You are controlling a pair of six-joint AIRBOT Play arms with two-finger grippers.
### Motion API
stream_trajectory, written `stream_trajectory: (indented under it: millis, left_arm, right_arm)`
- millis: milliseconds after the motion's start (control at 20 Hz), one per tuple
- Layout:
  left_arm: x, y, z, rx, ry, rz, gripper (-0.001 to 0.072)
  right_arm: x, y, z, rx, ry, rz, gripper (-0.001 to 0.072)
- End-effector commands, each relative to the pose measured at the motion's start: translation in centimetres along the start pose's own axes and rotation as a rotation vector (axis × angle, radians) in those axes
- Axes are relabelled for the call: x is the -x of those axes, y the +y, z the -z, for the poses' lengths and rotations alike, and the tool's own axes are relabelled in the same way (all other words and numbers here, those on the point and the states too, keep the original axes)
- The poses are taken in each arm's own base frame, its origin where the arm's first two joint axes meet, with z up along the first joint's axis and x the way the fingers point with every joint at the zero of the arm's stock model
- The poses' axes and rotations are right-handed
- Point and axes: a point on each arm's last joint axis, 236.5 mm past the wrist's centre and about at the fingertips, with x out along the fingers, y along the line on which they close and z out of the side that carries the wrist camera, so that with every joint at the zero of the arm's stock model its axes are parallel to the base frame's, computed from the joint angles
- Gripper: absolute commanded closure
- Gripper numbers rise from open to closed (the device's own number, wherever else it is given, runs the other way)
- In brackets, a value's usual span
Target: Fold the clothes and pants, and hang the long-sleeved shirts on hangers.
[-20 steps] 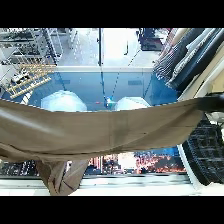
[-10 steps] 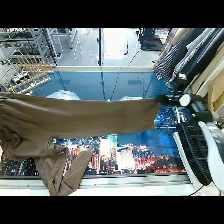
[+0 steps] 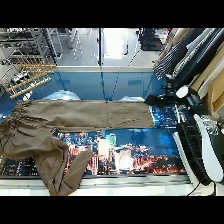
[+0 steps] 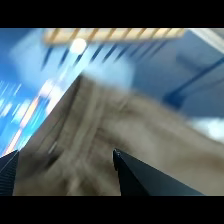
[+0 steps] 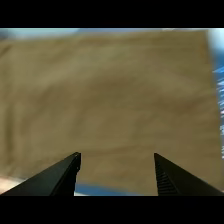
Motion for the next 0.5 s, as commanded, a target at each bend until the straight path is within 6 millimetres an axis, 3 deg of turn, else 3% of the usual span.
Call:
stream_trajectory:
  millis: [0, 100, 200, 350, 450]
  left_arm:
    - [4.9, 7.9, 12.3, 0.121, 0.481, -0.212, 0.0095]
    - [5.3, 9.2, 16.4, 0.174, 0.573, -0.202, 0.0095]
    - [5.1, 10.2, 18.7, 0.207, 0.600, -0.208, 0.0095]
    - [4.1, 11.3, 18.7, 0.216, 0.548, -0.229, 0.0095]
    - [3.2, 11.5, 17.3, 0.212, 0.478, -0.233, 0.0095]
  right_arm:
    - [2.4, 12.4, 8.8, 0.133, 0.248, -0.326, 0.0201]
    - [1.5, 17.9, 15.9, 0.116, 0.403, -0.388, 0.0201]
    - [-0.5, 22.0, 22.7, 0.085, 0.540, -0.410, 0.0217]
    - [-4.1, 25.2, 29.9, 0.026, 0.644, -0.387, 0.0218]
    - [-6.0, 26.0, 32.2, -0.014, 0.693, -0.371, 0.0218]
